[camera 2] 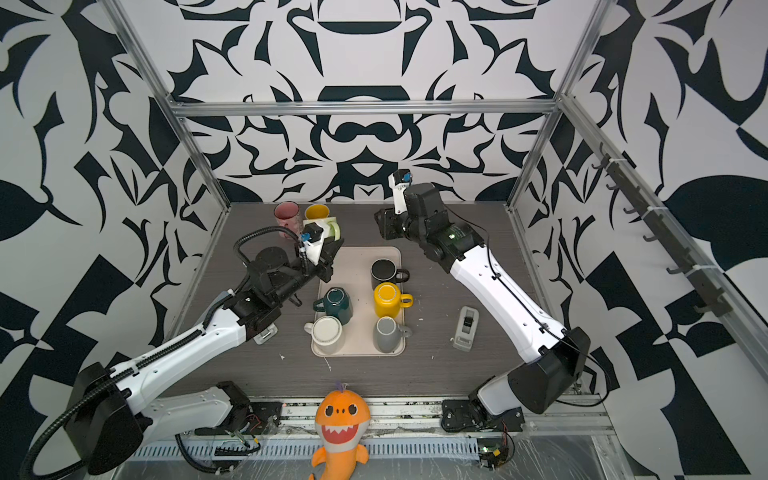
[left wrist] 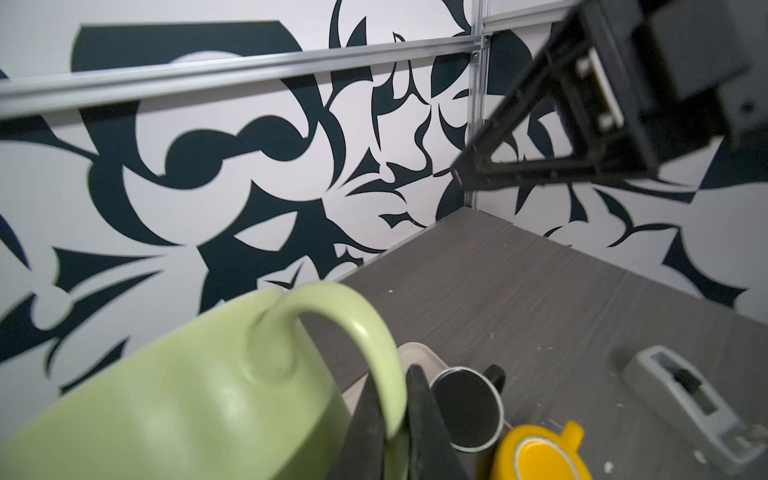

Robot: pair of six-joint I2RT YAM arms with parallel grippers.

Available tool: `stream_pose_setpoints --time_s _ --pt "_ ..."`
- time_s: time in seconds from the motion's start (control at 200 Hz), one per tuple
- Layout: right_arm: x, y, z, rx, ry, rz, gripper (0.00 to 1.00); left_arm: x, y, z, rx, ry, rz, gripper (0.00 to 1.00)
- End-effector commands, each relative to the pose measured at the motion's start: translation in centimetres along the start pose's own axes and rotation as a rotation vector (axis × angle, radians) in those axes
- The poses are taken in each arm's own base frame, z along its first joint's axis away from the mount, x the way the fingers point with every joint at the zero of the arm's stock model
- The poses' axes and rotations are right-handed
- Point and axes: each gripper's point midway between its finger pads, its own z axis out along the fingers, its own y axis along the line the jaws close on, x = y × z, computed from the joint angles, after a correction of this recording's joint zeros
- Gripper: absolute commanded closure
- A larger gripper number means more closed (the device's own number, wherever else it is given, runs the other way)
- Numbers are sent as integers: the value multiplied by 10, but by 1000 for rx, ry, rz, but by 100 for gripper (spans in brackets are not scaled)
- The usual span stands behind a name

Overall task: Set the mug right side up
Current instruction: 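Rotate the light green mug upright with the left gripper while the right arm rises, then close the right gripper on the light green mug's handle and open the left gripper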

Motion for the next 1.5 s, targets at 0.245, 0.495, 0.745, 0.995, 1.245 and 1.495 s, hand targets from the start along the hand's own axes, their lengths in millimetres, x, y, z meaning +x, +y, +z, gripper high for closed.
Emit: stream_pose_setpoints --time_s 0.245,0.495,0.745,0.995,1.245,1.495 --pt "-20 48 -22 -241 3 -81 47 -43 -6 -1 -210 -193 533 100" --pt "-12 69 -34 -357 73 -150 37 -28 -19 9 -274 -217 785 100" --pt "8 70 -39 -381 185 -210 33 -30 -25 11 -278 -244 837 100" --pt "30 59 -29 -346 272 -210 33 -36 -30 9 -278 -277 852 100" --pt "31 60 -20 -358 272 -194 39 -41 -41 8 -264 -315 845 100" --pt "37 61 -10 -369 304 -167 54 -43 -45 8 -265 -331 840 100"
